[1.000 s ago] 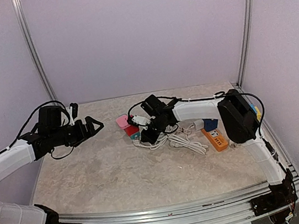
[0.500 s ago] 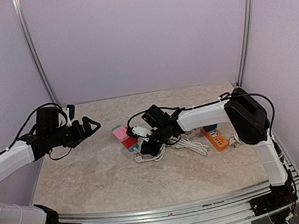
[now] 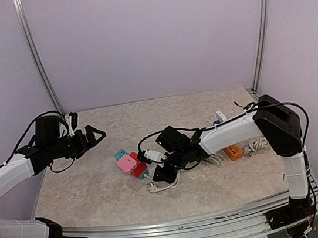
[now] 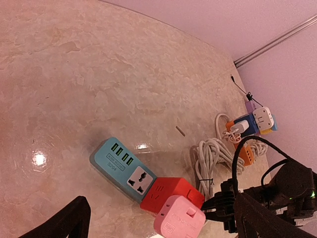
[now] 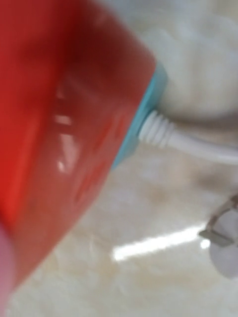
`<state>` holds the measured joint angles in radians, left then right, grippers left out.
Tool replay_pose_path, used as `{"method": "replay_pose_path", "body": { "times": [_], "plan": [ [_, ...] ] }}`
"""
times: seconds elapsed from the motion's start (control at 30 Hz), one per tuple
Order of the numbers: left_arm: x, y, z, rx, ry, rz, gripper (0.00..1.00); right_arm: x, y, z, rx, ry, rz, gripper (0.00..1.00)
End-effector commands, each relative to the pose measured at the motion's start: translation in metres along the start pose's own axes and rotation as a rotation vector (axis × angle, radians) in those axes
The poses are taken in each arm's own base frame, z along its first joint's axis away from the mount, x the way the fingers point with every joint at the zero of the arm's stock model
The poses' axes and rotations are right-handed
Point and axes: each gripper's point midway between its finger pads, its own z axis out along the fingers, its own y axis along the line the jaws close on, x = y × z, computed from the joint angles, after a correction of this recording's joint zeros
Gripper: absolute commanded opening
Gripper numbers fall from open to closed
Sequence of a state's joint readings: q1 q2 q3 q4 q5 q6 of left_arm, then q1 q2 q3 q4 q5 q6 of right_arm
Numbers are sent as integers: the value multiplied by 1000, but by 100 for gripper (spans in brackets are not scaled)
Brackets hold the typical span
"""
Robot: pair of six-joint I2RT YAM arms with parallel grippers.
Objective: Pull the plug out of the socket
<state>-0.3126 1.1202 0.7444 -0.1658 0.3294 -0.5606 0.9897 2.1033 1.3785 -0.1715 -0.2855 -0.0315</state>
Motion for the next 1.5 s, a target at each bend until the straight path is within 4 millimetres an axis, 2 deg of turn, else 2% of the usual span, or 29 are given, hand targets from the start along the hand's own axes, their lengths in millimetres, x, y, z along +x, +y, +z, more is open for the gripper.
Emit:
{"method": "replay_pose_path", "body": {
  "times": [0.0,0.17,0.27,0.43,0.57,0.67,0.77,0.87,1.13,1.23,1.33,1.47],
  "plan": [
    [9,-3,-8,22,13,-21,99,-14,20,-20,-22,-92,41,0],
    [30,-12,-7,21,64,-23,99,-16,16,-28,16,-109,48,0],
    [43,-19,-4,13,105,-23,99,-15,15,-26,10,-93,57,0],
    [62,-16,5,-43,170,-41,99,-8,12,-20,-5,-83,115,0],
    [68,-11,10,-56,188,-63,99,2,0,-14,11,-57,160,0],
    [74,-9,12,-59,210,-70,99,8,-2,-14,13,-45,159,1],
    [84,-6,12,-51,232,-78,99,5,2,-19,-2,-67,141,30],
    [94,-6,5,-19,241,-86,99,-3,3,-28,5,-88,124,51],
    [135,7,-15,7,273,-171,99,-38,9,-46,-11,-155,106,69],
    [145,12,-21,23,270,-188,99,-53,16,-52,-26,-185,95,81],
    [149,13,-26,35,264,-200,99,-64,26,-52,-43,-183,77,99],
    [149,14,-27,36,257,-208,99,-79,32,-45,-62,-169,62,100]
  ]
}}
